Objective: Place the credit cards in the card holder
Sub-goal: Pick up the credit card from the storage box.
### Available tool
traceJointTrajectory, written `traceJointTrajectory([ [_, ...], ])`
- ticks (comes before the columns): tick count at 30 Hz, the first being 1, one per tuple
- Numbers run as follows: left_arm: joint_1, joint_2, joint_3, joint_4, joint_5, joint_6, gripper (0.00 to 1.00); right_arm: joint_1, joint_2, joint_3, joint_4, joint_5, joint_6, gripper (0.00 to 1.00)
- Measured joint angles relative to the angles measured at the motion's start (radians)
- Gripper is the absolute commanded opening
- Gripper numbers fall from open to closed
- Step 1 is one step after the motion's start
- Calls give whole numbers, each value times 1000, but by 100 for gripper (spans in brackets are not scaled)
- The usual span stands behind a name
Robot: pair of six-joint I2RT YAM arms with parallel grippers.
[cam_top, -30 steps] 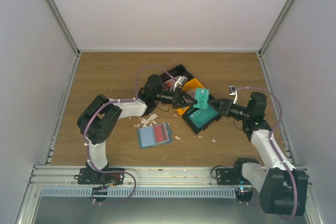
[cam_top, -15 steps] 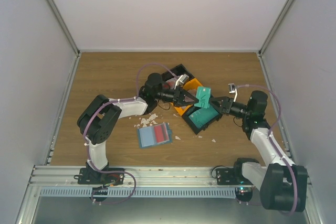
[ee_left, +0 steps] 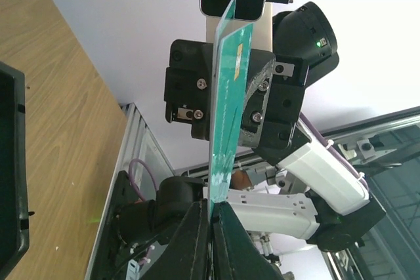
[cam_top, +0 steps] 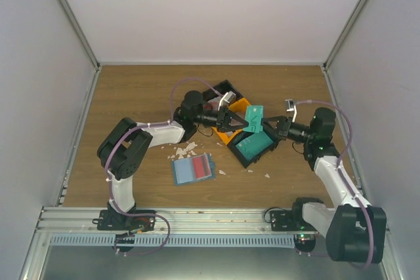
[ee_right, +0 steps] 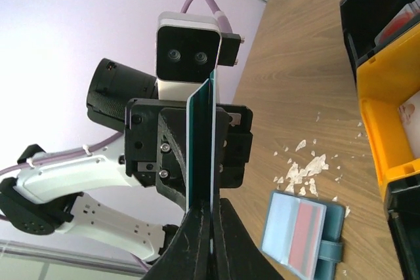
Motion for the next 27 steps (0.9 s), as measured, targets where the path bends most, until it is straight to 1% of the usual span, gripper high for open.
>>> traceJointTrajectory([
  [3, 3, 0, 0, 23, -2, -3, 6, 4, -6, 52, -104, 20, -10, 1],
  [6, 3, 0, -3, 22, 19, -14, 6, -2, -7, 116, -180, 79, -20, 0],
  [9, 3, 0, -11, 27, 31, -24, 6, -5, -8, 149, -216, 117, -22, 0],
  [12, 3, 0, -23, 39, 39, -39, 0, -8, -10, 157, -244, 143, -22, 0],
  [15, 3, 0, -36, 53, 42, -46, 0, -10, -10, 173, -284, 177, -32, 0],
  [19, 14, -12, -92, 52, 39, -31, 0, -11, -10, 217, -346, 255, -88, 1],
  [21, 23, -45, -140, -3, 24, 2, 0, -11, -11, 233, -377, 295, -129, 0],
  [23, 37, -107, -190, -103, -9, 61, 0, -11, -12, 239, -407, 332, -174, 1],
  [27, 72, -307, -273, -353, -124, 214, 0, -7, -9, 239, -483, 376, -262, 1],
])
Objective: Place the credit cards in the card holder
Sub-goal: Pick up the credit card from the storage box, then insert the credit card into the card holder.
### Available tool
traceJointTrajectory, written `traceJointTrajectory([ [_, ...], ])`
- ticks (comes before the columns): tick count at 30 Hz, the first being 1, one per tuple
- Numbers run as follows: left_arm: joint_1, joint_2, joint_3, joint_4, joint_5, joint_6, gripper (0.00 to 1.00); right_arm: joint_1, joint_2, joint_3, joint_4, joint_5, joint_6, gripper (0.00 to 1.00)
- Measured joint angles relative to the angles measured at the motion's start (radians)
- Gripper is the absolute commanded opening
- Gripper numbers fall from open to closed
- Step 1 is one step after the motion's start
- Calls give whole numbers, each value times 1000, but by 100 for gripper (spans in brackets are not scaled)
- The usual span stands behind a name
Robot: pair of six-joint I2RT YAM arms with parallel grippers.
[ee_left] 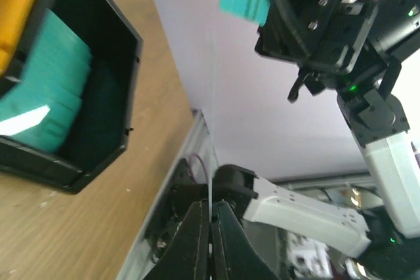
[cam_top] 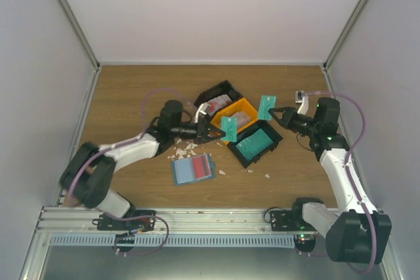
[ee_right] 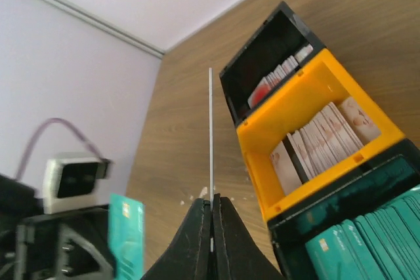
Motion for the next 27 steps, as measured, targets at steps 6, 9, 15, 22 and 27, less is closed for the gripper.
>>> traceJointTrajectory([
  [6, 60, -345, -143, -310, -252, 160, 0, 161, 8, -50, -30, 82, -56, 1],
  [9, 104, -473, -229, -443, -349, 198, 0, 324, 32, -84, -9, 138, -32, 1],
  [15, 153, -668, -378, -643, -455, 221, 0, 605, 154, -115, 58, 249, 56, 0],
  [22, 176, -844, -459, -823, -537, 224, 0, 817, 328, -109, 159, 338, 144, 0],
  [27, 180, -927, -467, -922, -592, 230, 0, 885, 405, -106, 222, 368, 191, 1],
])
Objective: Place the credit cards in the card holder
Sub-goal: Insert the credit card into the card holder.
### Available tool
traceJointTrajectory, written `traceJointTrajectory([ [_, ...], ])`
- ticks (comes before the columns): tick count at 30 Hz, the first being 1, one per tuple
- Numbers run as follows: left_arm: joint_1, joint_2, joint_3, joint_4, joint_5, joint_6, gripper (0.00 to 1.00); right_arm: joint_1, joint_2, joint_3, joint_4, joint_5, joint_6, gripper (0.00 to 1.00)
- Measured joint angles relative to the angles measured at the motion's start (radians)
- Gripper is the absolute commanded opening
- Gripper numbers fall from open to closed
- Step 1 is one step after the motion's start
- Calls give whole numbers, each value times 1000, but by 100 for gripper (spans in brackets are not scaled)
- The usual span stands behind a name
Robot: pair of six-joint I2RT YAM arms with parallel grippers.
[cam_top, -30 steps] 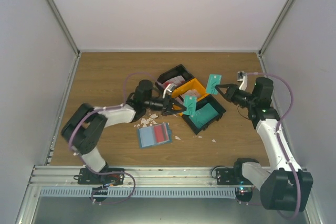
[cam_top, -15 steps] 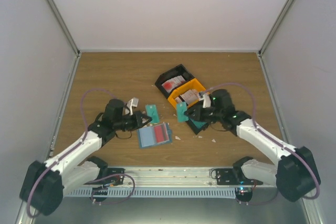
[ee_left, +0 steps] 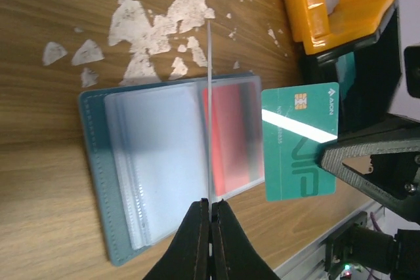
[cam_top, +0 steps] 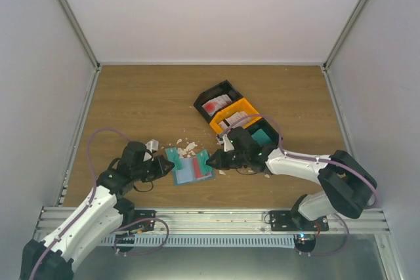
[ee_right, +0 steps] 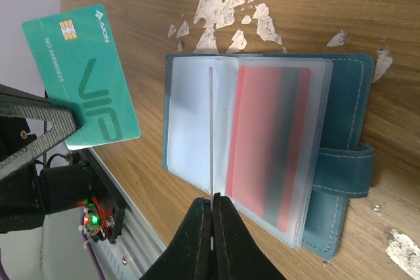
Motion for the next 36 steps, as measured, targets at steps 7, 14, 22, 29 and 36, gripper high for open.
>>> traceJointTrajectory([
  [7, 0, -56, 0, -104, -49, -20, 0, 19, 12, 3, 26, 40, 35, 0],
  [14, 0, -56, 0, -126, -96, -32, 0, 29, 44, 14, 47, 60, 68, 1],
  [22, 0, -30, 27, -210, -93, -63, 0, 40, 86, 23, 84, 56, 96, 0],
  [29, 0, -33, 39, -282, -102, -71, 0, 41, 143, 25, 175, 43, 130, 0],
  [36, 1, 5, 18, -278, -91, -68, 0, 43, 196, -10, 284, 6, 194, 1],
])
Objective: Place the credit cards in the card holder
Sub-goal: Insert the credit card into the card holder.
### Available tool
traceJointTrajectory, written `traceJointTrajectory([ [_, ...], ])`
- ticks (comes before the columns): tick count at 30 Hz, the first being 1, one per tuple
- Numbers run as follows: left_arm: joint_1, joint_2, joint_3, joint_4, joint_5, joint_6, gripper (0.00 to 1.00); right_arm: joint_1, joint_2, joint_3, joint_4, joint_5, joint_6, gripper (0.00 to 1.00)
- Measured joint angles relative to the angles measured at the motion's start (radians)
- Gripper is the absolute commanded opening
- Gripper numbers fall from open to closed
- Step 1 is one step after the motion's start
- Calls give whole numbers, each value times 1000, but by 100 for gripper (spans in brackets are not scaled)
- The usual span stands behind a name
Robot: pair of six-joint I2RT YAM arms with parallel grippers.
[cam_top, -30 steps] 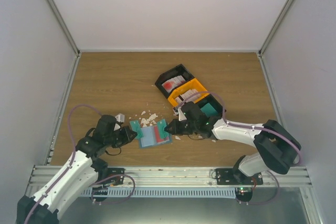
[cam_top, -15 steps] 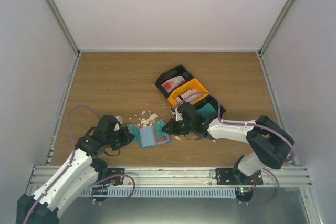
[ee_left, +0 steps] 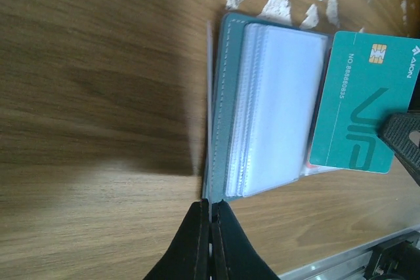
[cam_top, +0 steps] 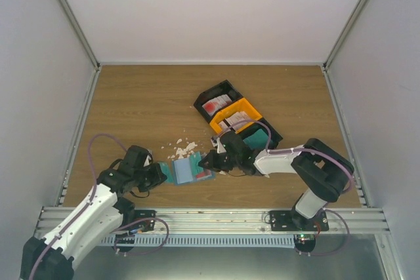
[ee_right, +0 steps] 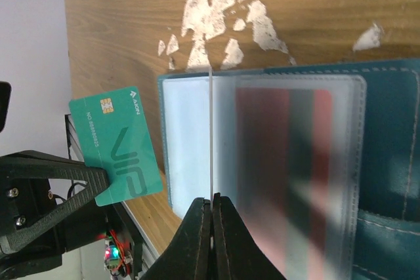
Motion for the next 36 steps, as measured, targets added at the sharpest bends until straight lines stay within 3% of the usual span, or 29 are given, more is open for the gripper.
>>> traceJointTrajectory([
  [36, 3, 60, -32, 56, 87, 43, 0, 26, 151, -60, 280, -76, 98, 1],
])
